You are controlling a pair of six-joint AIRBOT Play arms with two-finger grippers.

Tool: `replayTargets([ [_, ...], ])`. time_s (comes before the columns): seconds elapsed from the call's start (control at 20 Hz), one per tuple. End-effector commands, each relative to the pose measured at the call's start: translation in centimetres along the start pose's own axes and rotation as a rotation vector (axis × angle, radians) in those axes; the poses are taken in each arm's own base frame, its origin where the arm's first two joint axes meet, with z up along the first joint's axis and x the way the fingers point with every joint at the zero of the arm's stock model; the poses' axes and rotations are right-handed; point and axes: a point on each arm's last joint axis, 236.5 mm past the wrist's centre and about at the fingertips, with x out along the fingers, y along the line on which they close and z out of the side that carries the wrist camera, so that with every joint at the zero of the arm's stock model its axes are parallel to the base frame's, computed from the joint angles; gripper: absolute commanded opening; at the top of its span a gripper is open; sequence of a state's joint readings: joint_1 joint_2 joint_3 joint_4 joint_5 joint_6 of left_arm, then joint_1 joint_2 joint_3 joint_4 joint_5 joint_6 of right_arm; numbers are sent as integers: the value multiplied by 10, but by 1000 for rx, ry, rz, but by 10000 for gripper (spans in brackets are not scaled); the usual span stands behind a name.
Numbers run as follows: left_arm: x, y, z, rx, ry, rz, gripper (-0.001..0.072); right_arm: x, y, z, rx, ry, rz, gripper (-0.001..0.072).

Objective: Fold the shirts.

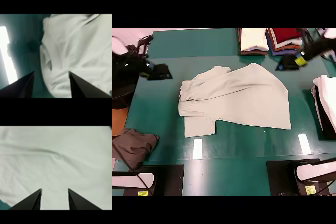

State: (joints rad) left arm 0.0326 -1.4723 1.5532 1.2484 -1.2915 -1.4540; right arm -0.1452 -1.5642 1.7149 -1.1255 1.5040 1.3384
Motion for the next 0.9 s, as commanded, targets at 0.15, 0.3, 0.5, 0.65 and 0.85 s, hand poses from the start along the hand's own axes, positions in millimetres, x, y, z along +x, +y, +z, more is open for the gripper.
replayTargets([
  [0.15,14,46,-124,-161,154,39,499,16,-78,-176,375,163,26,384],
  [0.3,33,40,-152,-206,198,3,499,32,-97,-238,573,176,42,489],
  [0.5,39,27,-141,-254,143,-61,499,50,-94,-276,664,217,73,488],
  [0.65,40,26,-137,-260,127,-68,499,65,-83,-272,646,208,87,483],
  [0.85,40,26,-137,-260,127,-68,499,80,-68,-258,541,204,70,353],
])
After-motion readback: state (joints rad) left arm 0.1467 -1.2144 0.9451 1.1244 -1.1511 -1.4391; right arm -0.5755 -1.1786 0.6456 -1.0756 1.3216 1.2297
